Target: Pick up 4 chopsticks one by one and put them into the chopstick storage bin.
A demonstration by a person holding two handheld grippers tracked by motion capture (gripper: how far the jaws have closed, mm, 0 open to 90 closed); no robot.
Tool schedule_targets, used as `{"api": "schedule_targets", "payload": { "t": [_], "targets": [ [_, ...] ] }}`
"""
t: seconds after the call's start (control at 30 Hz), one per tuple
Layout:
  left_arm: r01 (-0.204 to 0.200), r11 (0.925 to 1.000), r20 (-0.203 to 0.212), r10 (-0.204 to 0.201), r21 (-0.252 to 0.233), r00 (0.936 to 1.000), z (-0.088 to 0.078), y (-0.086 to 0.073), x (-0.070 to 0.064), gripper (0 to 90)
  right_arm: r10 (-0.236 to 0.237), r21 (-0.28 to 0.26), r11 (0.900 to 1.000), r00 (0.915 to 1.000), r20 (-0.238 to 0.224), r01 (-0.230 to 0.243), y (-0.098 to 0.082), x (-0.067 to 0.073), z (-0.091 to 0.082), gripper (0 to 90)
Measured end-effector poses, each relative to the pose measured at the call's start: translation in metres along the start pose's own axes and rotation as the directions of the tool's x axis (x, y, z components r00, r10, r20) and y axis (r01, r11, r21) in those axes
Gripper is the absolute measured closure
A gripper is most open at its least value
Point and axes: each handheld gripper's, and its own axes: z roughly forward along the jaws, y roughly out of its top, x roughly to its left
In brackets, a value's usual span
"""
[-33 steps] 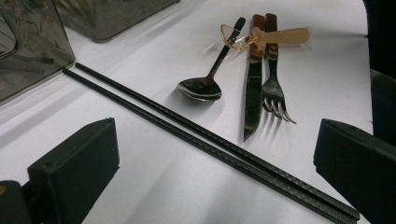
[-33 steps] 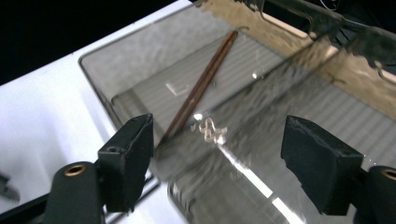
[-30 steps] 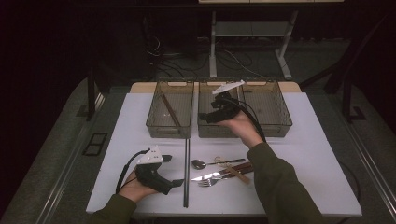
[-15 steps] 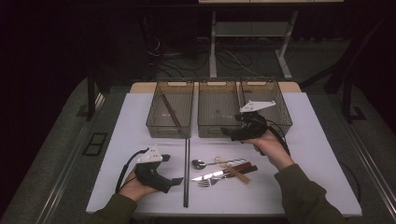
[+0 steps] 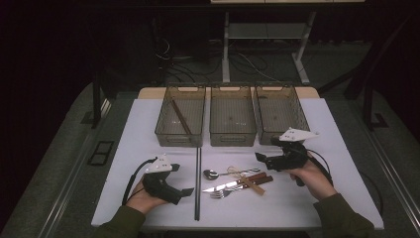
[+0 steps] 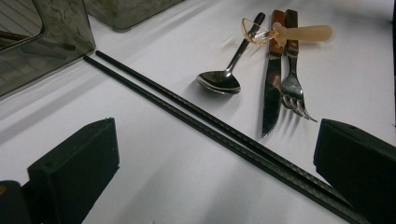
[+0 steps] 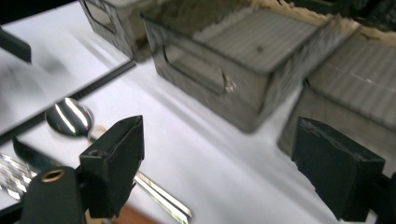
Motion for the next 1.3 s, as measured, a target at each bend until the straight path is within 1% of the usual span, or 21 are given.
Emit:
{"api": "schedule_targets", "payload": {
  "t": [0.13, 0.27, 0.37, 0.5, 0.57, 0.63, 0.73, 0.83, 0.9, 1.0, 1.07, 1.17, 1.23, 1.3],
  "targets": [
    [-0.006, 1.0, -0.002, 0.006, -0.002, 1.0, -0.001, 0.0, 0.0, 0.0, 0.01, -0.004, 1.0, 0.9998, 0.019, -0.01, -0.016, -0.004, -0.009, 17.3],
    [-0.01, 0.9999, -0.004, 0.01, -0.002, 0.9999, -0.001, 0.001, 0.0, 0.0, 0.027, -0.013, 1.0, 0.9995, 0.018, -0.027, -0.028, -0.008, -0.019, 17.3],
    [-0.01, 0.9999, -0.005, 0.01, -0.001, 0.9999, -0.001, 0.001, 0.0, 0.0, 0.028, -0.017, 0.999, 0.9993, 0.024, -0.027, -0.038, -0.009, -0.026, 17.3],
    [-0.012, 0.9999, -0.007, 0.012, 0.002, 0.9999, -0.001, 0.001, 0.0, 0.0, 0.006, 0.005, 1.0, 0.9996, 0.027, -0.006, -0.049, -0.009, -0.034, 17.3],
    [-0.014, 0.9999, -0.009, 0.015, 0.005, 0.9999, -0.001, 0.001, 0.0, 0.0, 0.003, 0.01, 1.0, 0.9996, 0.028, -0.003, -0.053, -0.009, -0.037, 17.3],
    [-0.015, 0.9999, -0.01, 0.015, 0.006, 0.9998, -0.001, 0.001, 0.0, 0.0, 0.01, 0.007, 1.0, 0.9994, 0.033, -0.01, -0.056, -0.009, -0.04, 17.3],
    [-0.011, 0.9999, -0.013, 0.012, 0.009, 0.9998, -0.001, 0.001, 0.001, 0.0, 0.018, 0.006, 1.0, 0.9995, 0.026, -0.018, -0.062, -0.008, -0.045, 17.3],
    [-0.009, 0.9999, -0.016, 0.009, 0.009, 0.9998, -0.001, 0.001, 0.001, 0.0, 0.009, 0.016, 1.0, 0.9996, 0.028, -0.01, -0.067, -0.007, -0.047, 17.3],
    [-0.009, 0.9999, -0.019, 0.009, 0.009, 0.9998, -0.001, 0.001, 0.001, 0.0, 0.017, 0.02, 1.0, 0.9995, 0.026, -0.017, -0.071, -0.006, -0.047, 17.3],
    [-0.005, 1.0, -0.028, 0.006, 0.007, 0.9996, 0.0, 0.002, 0.002, 0.1, 0.002, 0.026, 1.0, 0.9997, 0.026, -0.002, -0.075, -0.003, -0.048, 17.3],
    [-0.004, 0.9998, -0.033, 0.005, 0.018, 0.9995, 0.0, 0.003, 0.003, 1.3, 0.008, 0.027, 1.0, 0.9997, 0.025, -0.009, -0.076, -0.004, -0.049, 17.3],
    [-0.002, 0.9994, -0.049, 0.004, 0.034, 0.9988, 0.002, 0.005, 0.004, 7.1, 0.013, 0.035, 0.999, 0.9996, 0.026, -0.014, -0.077, -0.004, -0.048, 17.3],
    [0.0, 0.9991, -0.065, 0.003, 0.043, 0.9979, 0.005, 0.007, 0.005, 12.8, 0.011, 0.032, 0.999, 0.9994, 0.032, -0.012, -0.076, -0.004, -0.048, 17.3],
    [-0.002, 0.9989, -0.085, 0.006, 0.046, 0.9963, 0.007, 0.01, 0.006, 14.8, 0.011, 0.032, 0.999, 0.9994, 0.032, -0.012, -0.076, -0.004, -0.048, 17.3]
  ]
}}
